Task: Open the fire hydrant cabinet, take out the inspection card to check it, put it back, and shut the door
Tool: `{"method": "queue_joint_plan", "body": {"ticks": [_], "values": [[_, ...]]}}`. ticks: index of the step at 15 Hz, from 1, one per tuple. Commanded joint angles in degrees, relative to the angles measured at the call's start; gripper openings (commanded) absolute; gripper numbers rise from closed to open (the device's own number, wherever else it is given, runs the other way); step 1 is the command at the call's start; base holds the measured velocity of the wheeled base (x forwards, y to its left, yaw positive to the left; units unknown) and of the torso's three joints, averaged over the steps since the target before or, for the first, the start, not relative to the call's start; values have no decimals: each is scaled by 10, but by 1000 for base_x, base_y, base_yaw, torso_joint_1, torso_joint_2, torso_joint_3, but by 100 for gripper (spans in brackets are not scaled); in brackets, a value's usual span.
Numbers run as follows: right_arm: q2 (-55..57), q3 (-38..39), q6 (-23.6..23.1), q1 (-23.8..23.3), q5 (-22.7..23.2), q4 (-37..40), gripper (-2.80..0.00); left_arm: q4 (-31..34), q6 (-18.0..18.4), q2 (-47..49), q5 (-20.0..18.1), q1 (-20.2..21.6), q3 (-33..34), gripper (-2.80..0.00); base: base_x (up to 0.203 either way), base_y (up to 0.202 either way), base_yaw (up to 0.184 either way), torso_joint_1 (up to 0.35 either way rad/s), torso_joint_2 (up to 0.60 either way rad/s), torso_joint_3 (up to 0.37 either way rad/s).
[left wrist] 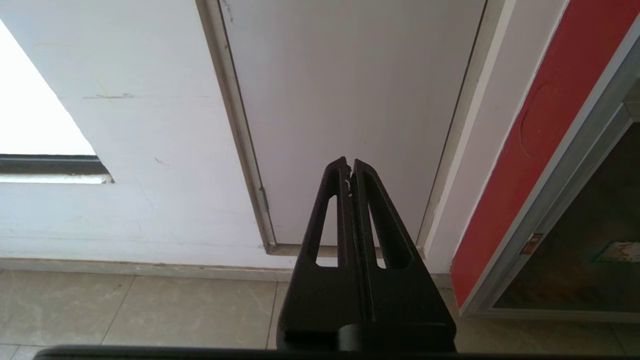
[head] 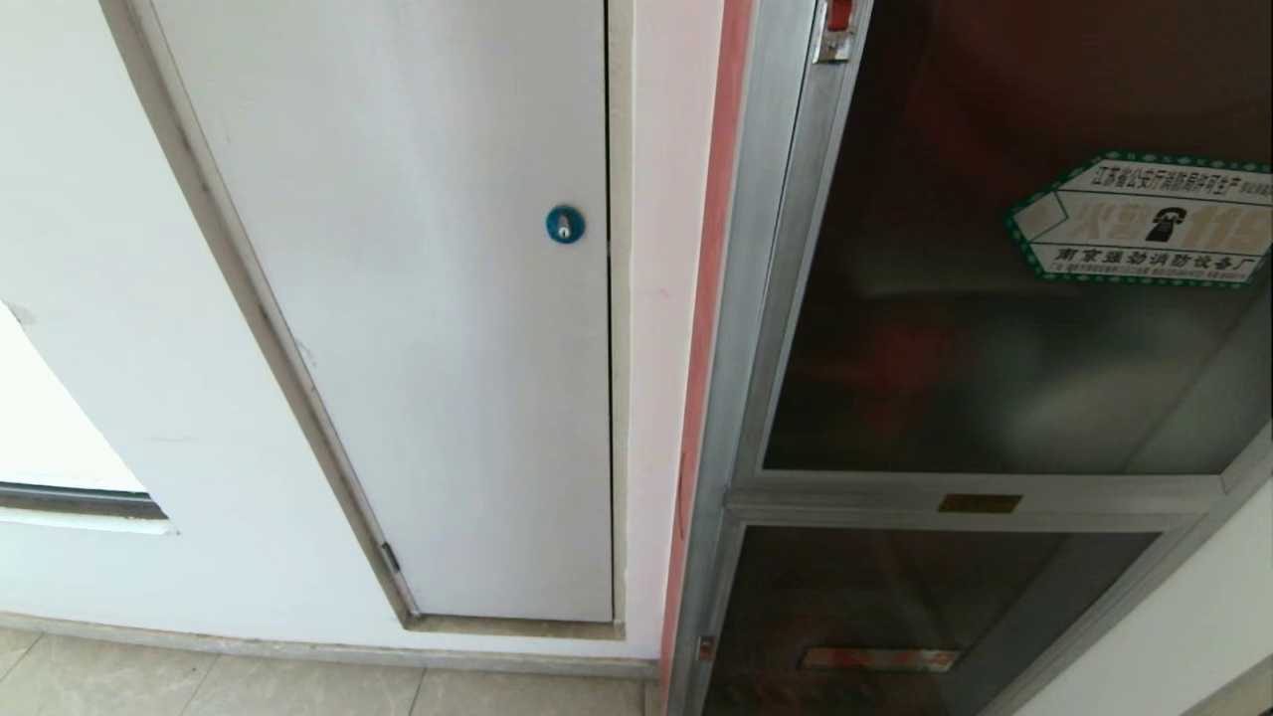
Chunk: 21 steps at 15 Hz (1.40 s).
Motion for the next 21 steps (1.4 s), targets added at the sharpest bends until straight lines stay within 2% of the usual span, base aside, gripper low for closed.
{"method": "queue_joint_plan", "body": {"ticks": [1, 11, 15, 21], "values": [[-13, 0, 0, 0, 0, 2, -280, 0, 0, 0, 0, 0, 8, -280, 0, 0, 0, 0, 0, 0], [-45, -1, 1, 0, 1, 35, -280, 0, 0, 0, 0, 0, 8, -280, 0, 0, 0, 0, 0, 0], [-12, -11, 33, 0, 25, 36, -280, 0, 0, 0, 0, 0, 8, -280, 0, 0, 0, 0, 0, 0], [53, -21, 38, -2, 44, 23, -280, 0, 0, 0, 0, 0, 8, -280, 0, 0, 0, 0, 0, 0]]}}
